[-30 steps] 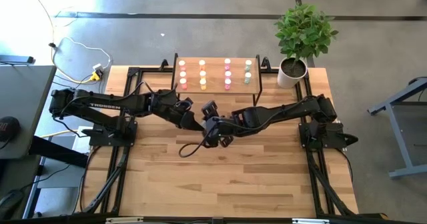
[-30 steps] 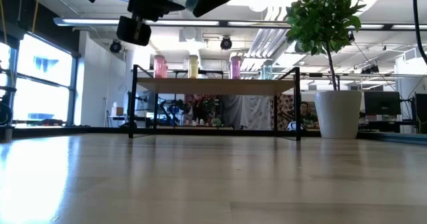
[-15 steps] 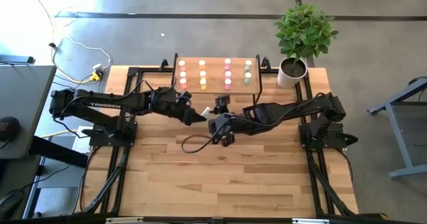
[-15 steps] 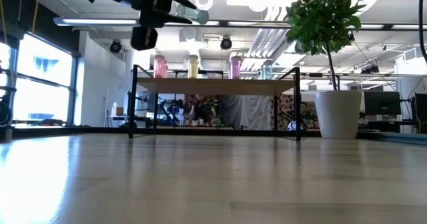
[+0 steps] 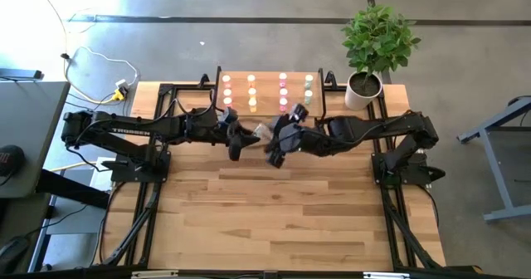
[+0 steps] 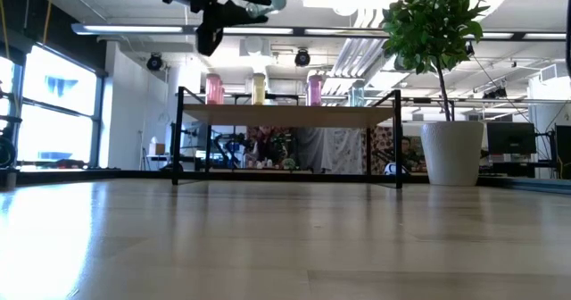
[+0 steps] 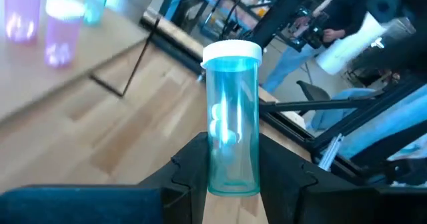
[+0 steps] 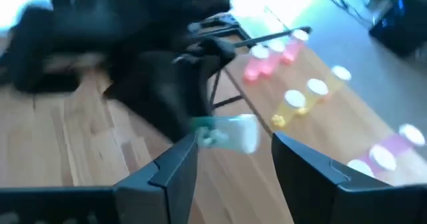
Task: Pick and place medicine bottles onto shelf by color
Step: Put the blue pill bottle on the shelf aligned with the other blue pill bottles
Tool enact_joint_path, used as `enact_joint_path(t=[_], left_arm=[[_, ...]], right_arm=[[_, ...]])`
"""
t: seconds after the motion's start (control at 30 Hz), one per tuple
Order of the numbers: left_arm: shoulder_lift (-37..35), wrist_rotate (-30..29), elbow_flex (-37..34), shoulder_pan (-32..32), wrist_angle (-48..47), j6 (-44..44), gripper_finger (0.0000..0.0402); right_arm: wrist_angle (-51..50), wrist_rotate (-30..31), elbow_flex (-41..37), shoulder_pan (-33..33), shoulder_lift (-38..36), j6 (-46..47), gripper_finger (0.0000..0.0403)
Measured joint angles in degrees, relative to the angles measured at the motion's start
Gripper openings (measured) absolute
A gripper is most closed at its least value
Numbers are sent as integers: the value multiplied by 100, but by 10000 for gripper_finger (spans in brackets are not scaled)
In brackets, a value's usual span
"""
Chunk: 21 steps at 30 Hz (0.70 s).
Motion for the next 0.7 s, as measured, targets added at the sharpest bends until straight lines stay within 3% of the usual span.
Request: enact_joint_path(t=[0.2,0.43,0.7], left_arm=[[0,-111,0,2,291,658,97],[0,-294,0,-124,793,1460,97],[0,-764,0,-386,1094,1829,97]], right_arm=[[261,-244,0,-305,-316,1084,183],[587,-1192,0,-693,-610,2085,183],[663,-1666,0,-807,-583,2678,183]])
